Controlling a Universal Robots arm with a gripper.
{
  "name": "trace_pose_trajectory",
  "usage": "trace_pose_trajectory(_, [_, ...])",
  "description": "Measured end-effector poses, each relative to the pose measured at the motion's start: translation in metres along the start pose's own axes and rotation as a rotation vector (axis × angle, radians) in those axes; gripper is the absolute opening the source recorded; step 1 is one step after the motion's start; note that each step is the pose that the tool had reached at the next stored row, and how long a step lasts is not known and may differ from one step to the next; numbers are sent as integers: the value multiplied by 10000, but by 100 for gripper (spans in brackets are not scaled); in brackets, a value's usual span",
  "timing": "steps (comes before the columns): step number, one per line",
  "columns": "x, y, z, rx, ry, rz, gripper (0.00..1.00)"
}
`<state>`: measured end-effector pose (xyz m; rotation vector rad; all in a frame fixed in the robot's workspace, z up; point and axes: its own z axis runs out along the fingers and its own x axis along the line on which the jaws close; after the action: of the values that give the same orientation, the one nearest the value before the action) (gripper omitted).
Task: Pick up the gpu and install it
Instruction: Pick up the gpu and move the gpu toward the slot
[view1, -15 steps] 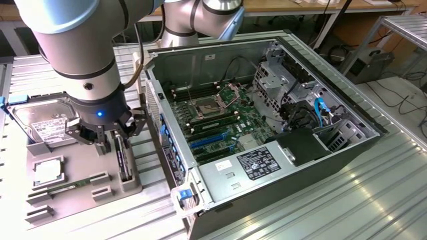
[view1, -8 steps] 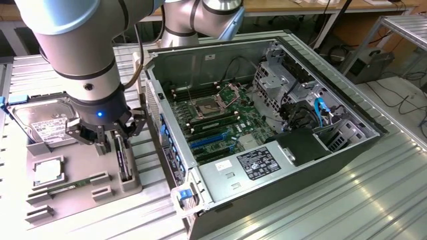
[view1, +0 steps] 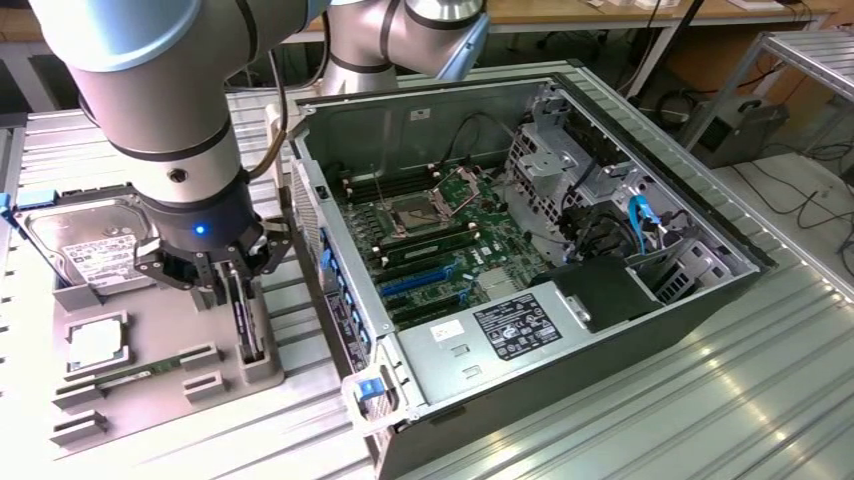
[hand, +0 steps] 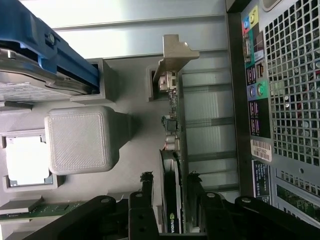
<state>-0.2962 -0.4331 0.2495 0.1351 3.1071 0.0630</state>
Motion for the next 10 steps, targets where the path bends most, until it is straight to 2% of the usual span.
trace_pose_trajectory(1, [0, 0, 0, 0, 0, 0, 41])
trace_pose_trajectory(2, [0, 0, 1, 0, -1, 0, 33])
trace_pose_trajectory(6, [0, -1, 1, 1, 1, -1, 32])
trace_pose_trajectory(7, [0, -2, 0, 1, 1, 0, 26])
trace_pose_trajectory(10, [0, -4, 1, -2, 0, -1, 26])
